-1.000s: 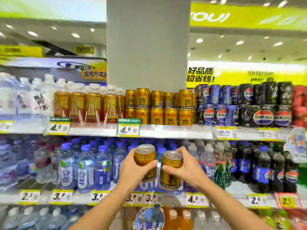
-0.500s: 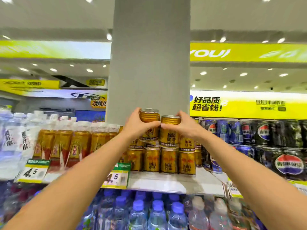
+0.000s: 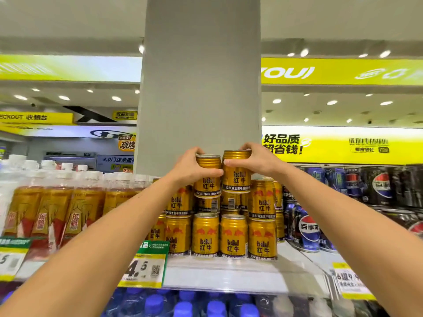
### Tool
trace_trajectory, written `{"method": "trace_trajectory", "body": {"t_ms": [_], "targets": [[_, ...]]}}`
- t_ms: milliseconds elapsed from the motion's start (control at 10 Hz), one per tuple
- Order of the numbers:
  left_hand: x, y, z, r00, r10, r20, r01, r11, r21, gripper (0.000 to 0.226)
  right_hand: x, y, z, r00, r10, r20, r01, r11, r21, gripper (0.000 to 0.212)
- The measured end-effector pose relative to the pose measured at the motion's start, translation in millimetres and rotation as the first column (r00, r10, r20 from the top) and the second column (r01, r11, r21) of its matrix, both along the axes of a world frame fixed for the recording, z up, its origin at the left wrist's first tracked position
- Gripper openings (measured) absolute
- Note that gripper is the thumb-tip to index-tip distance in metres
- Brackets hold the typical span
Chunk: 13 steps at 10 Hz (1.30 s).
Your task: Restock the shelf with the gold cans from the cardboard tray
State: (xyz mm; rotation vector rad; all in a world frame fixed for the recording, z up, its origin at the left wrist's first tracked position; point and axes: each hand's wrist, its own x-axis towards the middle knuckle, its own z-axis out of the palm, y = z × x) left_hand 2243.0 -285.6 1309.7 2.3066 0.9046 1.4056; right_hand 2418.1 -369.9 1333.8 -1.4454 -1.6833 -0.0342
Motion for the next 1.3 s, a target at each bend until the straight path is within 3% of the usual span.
{"method": "trace_trajectory", "body": {"t_ms": [200, 400, 500, 800, 900, 1100, 1200, 1300], "targets": [[-5, 12, -2, 0.998, 0.040, -0.056, -0.041, 0.999, -0.021, 0.071, -4, 11, 0, 0.996, -0.005, 0.085, 0.009, 0.999, -0.037, 0.064], [3, 15, 2, 0.891, 0.209, -0.403, -0.196, 0.978, 0.075, 0.089, -1, 19, -3, 0.955, -0.114, 0.272, 0.166, 0.970, -0.177, 0.071], [7, 16, 1, 0.784, 0.330, -0.526, -0.268, 0.944, 0.194, 0.088, -2, 25, -10, 0.903, -0.142, 0.405, 0.260, 0.932, -0.252, 0.077], [9, 30, -1, 0.709, 0.403, -0.579, -0.271, 0.914, 0.303, 0.080, 0, 32, -9, 0.883, -0.120, 0.453, 0.306, 0.880, -0.363, 0.074], [9, 28, 0, 0.672, 0.367, -0.643, -0.255, 0.930, 0.264, 0.079, -1, 31, -11, 0.867, -0.109, 0.486, 0.319, 0.871, -0.374, 0.076], [5, 22, -3, 0.584, 0.432, -0.687, -0.236, 0.900, 0.366, 0.081, -3, 26, -13, 0.834, -0.124, 0.538, 0.358, 0.863, -0.357, 0.077], [1, 12, -8, 0.615, 0.487, -0.621, -0.239, 0.865, 0.442, 0.093, -7, 20, -18, 0.797, -0.158, 0.582, 0.394, 0.867, -0.304, 0.081], [-2, 10, -10, 0.687, 0.519, -0.509, -0.271, 0.833, 0.482, 0.095, -5, 17, -19, 0.756, -0.278, 0.593, 0.411, 0.906, -0.099, 0.083]]}}
